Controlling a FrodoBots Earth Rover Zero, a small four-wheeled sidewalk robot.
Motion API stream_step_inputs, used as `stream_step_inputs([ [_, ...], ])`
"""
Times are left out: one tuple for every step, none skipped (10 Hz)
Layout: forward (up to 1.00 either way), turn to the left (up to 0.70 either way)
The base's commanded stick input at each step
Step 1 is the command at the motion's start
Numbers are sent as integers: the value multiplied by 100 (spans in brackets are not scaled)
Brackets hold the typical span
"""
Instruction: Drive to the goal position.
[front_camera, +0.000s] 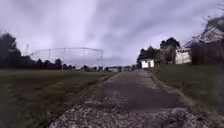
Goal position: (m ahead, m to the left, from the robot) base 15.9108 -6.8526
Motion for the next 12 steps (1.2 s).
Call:
stream_step_inputs([
  [70, 0],
  [70, -33],
  [70, -33],
  [70, -33],
  [70, -33],
  [70, -33],
  [70, -33],
  [70, -33],
  [70, -33],
  [70, -33],
  [70, -33],
  [70, -33],
])
